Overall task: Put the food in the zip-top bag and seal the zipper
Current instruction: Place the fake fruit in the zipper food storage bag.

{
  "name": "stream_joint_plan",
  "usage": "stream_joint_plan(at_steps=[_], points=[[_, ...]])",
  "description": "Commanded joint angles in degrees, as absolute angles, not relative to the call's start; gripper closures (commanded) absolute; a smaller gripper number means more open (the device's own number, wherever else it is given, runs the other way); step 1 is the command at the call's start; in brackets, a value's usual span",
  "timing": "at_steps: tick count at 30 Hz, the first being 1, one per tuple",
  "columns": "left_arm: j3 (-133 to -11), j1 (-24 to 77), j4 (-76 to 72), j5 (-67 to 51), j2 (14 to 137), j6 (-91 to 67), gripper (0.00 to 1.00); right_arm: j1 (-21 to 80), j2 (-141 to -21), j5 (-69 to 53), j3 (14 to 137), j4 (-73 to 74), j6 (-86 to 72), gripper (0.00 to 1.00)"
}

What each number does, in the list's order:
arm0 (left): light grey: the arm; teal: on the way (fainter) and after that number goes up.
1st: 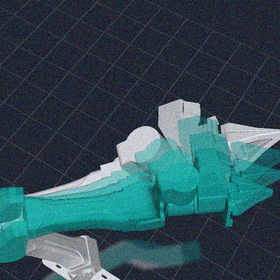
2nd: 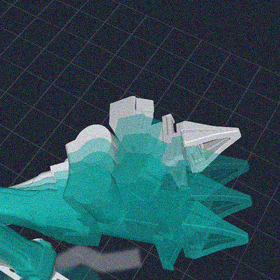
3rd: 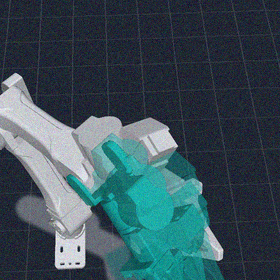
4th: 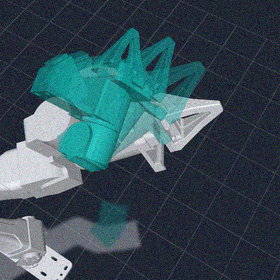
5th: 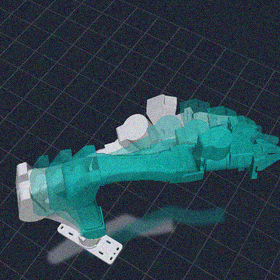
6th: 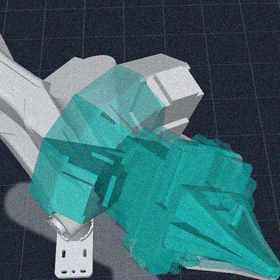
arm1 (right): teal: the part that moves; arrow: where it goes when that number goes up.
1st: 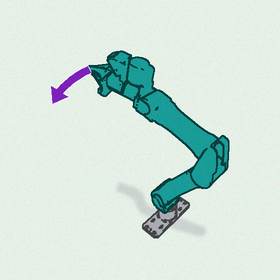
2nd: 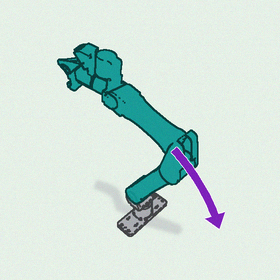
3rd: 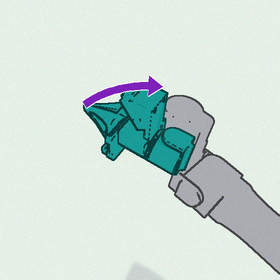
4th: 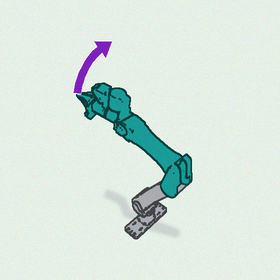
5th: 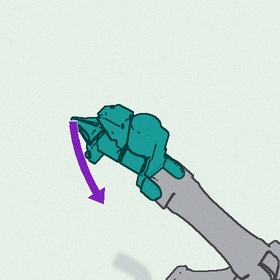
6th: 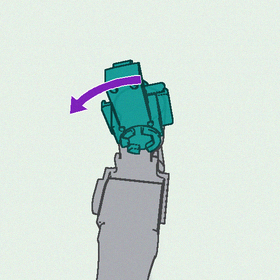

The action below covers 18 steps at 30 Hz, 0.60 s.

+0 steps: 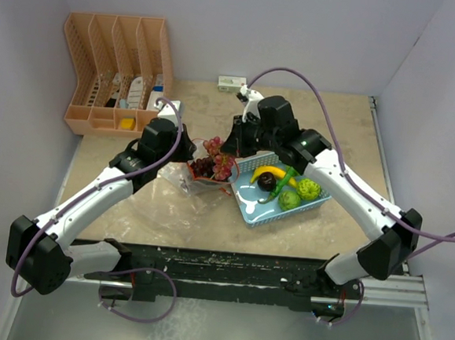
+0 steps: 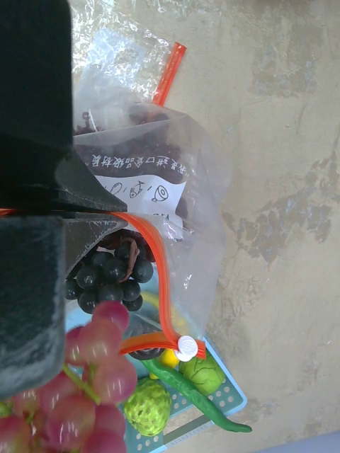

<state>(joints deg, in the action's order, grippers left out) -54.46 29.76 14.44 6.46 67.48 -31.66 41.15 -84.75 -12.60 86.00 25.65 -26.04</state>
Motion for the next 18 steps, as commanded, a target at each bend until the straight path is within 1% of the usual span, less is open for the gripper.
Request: stream_joint_plan(at_steps=[1, 10, 12, 16, 18], points=[[-54.7, 29.7, 12.9, 7.5, 65.9, -30.2, 1.00, 41.4, -87.1, -16.4, 86.3, 21.8, -23.8, 1.00], [-54.7, 29.7, 13.4, 8.2, 65.7, -30.2, 1.00, 41.4, -94.9, -14.7, 92.9, 25.1, -20.6, 1.00], [-54.6, 29.7, 13.4, 8.3, 65.7, -30.3, 1.00, 41.4, -95.2, -14.6, 93.2, 24.9, -20.4, 0.92], [-54.9, 29.7, 13.4, 8.1, 66.2, -30.3, 1.00, 41.5, -94.6, -14.9, 92.8, 24.7, -20.1, 0.70], [-55.0, 29.7, 13.3, 7.9, 66.2, -30.2, 1.00, 41.4, -93.3, -14.1, 91.9, 24.8, -20.1, 0.67]])
